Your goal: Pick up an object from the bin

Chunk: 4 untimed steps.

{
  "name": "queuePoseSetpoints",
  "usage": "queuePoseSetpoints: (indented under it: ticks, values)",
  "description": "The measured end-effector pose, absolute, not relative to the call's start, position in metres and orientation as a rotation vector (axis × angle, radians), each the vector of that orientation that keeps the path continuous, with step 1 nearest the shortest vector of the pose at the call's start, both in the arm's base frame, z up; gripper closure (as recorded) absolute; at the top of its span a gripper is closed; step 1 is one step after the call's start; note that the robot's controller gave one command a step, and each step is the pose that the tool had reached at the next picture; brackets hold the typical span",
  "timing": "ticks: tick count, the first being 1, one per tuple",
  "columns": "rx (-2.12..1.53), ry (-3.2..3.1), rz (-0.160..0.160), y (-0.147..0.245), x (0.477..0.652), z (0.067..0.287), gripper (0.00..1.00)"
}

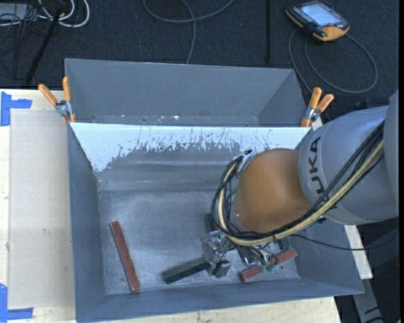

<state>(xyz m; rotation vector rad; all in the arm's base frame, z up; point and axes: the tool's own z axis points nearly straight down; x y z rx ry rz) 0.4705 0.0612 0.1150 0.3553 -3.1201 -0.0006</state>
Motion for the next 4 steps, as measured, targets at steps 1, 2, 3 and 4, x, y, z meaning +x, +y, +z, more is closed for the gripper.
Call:
queuePoseSetpoints:
  ticks: [1,2,3,4]
  values:
    - [0.341,-3.121,0.0,0.079,0.489,0.14,1.0]
    - [0.381,-3.122,-0.003,0.062,0.485,0.123,1.0]
    - [0.356,-3.107,-0.001,0.047,0.49,0.144,1.0]
    - [0.316,-3.126,-0.001,0.073,0.514,0.25,1.0]
